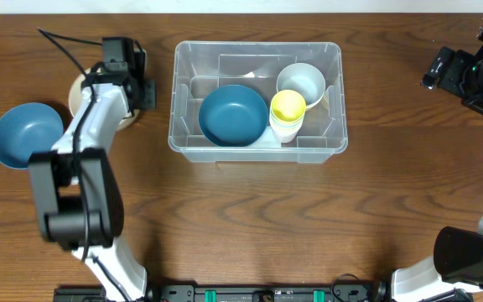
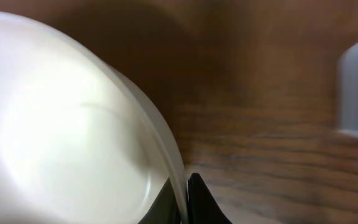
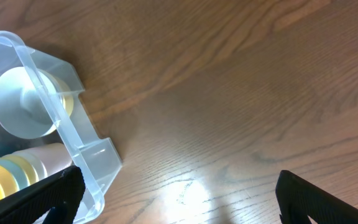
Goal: Pack container
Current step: 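Move the left gripper to the cream bowl and grasp its rim, then carry the cream bowl into the container and drop it on the blue bowl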
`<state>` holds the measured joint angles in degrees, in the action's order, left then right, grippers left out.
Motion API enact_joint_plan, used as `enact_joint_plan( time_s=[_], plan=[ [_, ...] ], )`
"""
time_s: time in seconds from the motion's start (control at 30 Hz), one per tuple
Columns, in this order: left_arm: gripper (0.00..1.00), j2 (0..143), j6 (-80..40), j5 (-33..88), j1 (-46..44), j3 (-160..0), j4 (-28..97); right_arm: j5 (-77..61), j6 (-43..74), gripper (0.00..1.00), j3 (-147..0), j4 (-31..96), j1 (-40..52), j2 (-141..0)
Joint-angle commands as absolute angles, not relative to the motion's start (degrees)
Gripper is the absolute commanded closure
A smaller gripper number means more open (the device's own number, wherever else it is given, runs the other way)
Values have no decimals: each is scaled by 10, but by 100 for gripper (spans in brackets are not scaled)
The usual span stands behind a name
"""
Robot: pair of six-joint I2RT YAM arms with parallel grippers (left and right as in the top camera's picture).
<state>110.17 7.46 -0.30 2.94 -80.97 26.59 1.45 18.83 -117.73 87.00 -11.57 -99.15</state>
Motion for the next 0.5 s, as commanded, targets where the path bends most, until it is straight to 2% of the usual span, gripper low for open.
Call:
enact_joint_plan(
  time_s=[0.0, 0.13, 0.27, 0.47],
  plan=[
    [94, 1014, 59, -7, 32, -813, 263, 15, 188, 1, -1184, 870, -117, -986],
    [94, 922, 18, 1, 29, -813, 277, 15, 188, 1, -1184, 870, -117, -986],
    [94, 845, 12, 71, 10, -813, 300, 15, 188, 1, -1184, 870, -117, -986],
    [94, 784, 12, 131, -69, -813, 312, 15, 188, 1, -1184, 870, -117, -986]
  ],
)
